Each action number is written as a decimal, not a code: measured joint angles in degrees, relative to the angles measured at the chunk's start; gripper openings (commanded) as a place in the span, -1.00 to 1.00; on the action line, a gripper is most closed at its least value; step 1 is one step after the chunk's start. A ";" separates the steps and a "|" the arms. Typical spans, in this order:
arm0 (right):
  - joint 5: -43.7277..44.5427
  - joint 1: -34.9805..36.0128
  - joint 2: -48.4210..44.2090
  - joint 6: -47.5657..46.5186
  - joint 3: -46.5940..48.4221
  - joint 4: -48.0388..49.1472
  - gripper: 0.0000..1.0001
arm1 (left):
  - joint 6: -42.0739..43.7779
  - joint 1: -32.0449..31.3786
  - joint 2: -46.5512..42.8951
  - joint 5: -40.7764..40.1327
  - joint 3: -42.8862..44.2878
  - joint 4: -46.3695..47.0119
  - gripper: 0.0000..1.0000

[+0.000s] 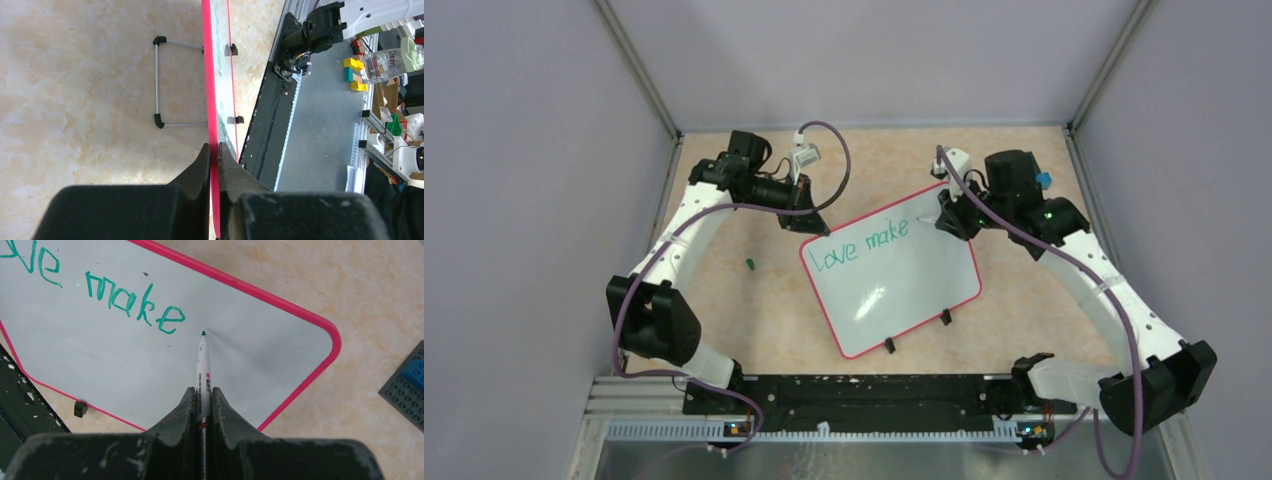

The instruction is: Write a sentence on the whiteboard

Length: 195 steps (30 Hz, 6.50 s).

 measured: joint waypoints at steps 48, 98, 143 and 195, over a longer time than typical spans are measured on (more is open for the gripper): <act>-0.90 0.39 1.20 -1.03 -1.70 0.72 -1.00 | 0.22 0.00 0.00 -0.63 0.00 0.20 -1.00; -9.81 20.63 -6.25 -0.22 -11.91 1.88 -1.00 | 0.02 -1.11 0.39 -1.14 -1.22 -0.85 -0.11; 11.54 36.17 2.64 -1.70 -14.78 15.37 -1.00 | -0.46 -1.29 0.42 -2.05 -2.21 -1.16 -1.00; 9.68 37.44 0.94 -3.17 -11.61 12.37 -1.00 | -0.48 -1.29 0.42 -1.92 -2.21 -1.18 -1.00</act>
